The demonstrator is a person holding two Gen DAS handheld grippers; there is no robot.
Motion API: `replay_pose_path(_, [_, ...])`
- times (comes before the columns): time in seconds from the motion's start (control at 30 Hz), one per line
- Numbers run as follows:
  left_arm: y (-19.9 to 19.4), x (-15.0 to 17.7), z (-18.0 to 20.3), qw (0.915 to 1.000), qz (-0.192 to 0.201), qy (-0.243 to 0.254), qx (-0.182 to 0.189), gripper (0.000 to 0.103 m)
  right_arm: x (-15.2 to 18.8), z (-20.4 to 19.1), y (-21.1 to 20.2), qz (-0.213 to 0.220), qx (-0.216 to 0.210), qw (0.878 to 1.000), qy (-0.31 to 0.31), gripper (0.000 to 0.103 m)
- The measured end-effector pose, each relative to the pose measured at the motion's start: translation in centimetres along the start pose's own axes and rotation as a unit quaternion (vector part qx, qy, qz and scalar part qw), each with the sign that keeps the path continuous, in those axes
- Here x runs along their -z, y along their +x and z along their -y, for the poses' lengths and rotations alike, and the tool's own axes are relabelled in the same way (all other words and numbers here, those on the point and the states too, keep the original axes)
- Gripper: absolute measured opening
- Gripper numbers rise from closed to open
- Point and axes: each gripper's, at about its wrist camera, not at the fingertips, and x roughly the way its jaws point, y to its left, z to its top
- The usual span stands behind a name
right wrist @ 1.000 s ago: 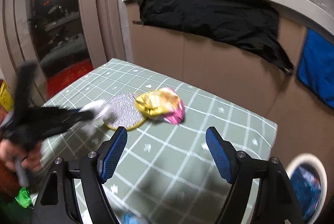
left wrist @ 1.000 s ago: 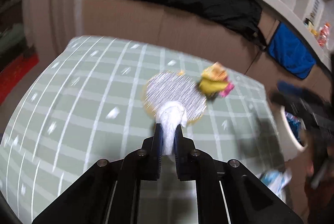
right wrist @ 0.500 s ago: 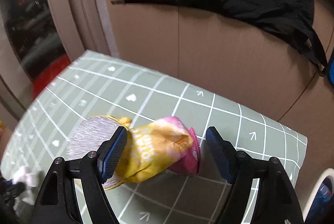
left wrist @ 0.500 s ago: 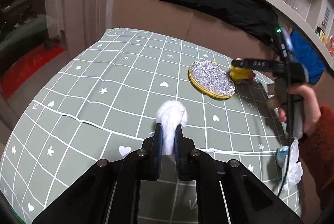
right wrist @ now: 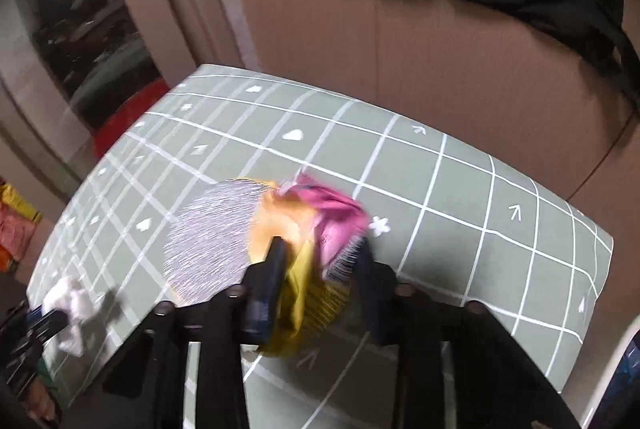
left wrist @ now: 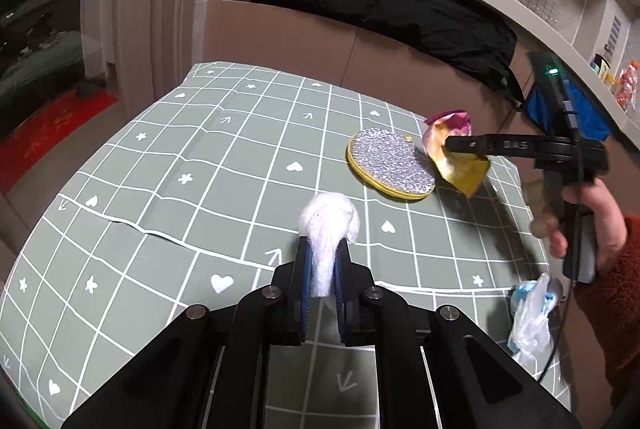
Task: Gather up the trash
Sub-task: 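Grasp the yellow and pink snack bag with the right tool, then carry the tissue ball and snack bag toward the bin with both tools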
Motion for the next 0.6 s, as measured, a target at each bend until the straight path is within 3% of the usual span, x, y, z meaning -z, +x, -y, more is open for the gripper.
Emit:
replay_pose_path(0.37, [-1.9,0.4,2.9,0.9998,0.007,0.017,0.012,0.011,4.7,-3.2,-8.6,0.052,-0.041,0.997,-0.033,0.028])
replay_pose_path(0.6, [-4.0,0.6,5.3,0.9986,0.030,0.041,0.016,0.011,8.7,-2.9,-12.7,0.080,-0.024,0.996,-0.025,0.028])
